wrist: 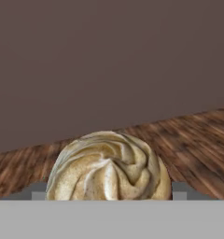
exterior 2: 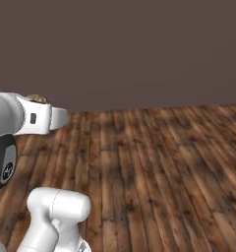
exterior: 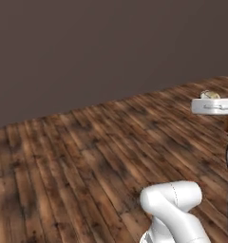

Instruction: Take the cupcake and cake from the fridge and place them on the empty tray on the dining counter.

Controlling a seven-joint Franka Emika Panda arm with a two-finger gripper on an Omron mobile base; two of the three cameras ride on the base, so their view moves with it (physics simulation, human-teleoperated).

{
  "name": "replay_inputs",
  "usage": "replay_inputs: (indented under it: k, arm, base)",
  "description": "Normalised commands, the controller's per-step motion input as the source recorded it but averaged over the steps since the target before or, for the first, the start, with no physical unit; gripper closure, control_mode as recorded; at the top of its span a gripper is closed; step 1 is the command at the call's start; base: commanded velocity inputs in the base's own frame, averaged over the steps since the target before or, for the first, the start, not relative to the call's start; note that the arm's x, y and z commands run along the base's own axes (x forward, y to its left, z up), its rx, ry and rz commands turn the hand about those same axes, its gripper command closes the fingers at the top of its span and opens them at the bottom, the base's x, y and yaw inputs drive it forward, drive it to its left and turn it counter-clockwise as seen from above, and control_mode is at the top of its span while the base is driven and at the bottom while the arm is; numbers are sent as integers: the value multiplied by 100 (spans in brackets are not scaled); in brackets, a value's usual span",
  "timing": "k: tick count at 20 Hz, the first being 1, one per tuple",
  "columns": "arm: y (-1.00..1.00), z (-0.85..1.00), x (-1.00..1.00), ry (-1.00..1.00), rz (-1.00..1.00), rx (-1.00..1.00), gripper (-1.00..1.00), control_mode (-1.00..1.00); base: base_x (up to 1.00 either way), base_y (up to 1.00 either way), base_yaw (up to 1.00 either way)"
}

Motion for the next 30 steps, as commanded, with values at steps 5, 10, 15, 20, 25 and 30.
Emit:
replay_inputs:
  k: [5, 10, 15, 20, 25, 30]
  arm:
    - [0, 0, 0, 0, 0, 0, 100, 100]
    - [0, 0, 0, 0, 0, 0, 100, 100]
    - [0, 0, 0, 0, 0, 0, 100, 100]
    - [0, 0, 0, 0, 0, 0, 100, 100]
    - [0, 0, 0, 0, 0, 0, 100, 100]
    - [0, 0, 0, 0, 0, 0, 100, 100]
  base:
    - [100, -32, -21]
    - [100, -99, 1]
    - [100, -100, 0]
    - [100, -99, 6]
    - [100, -86, 15]
    - [100, -54, 1]
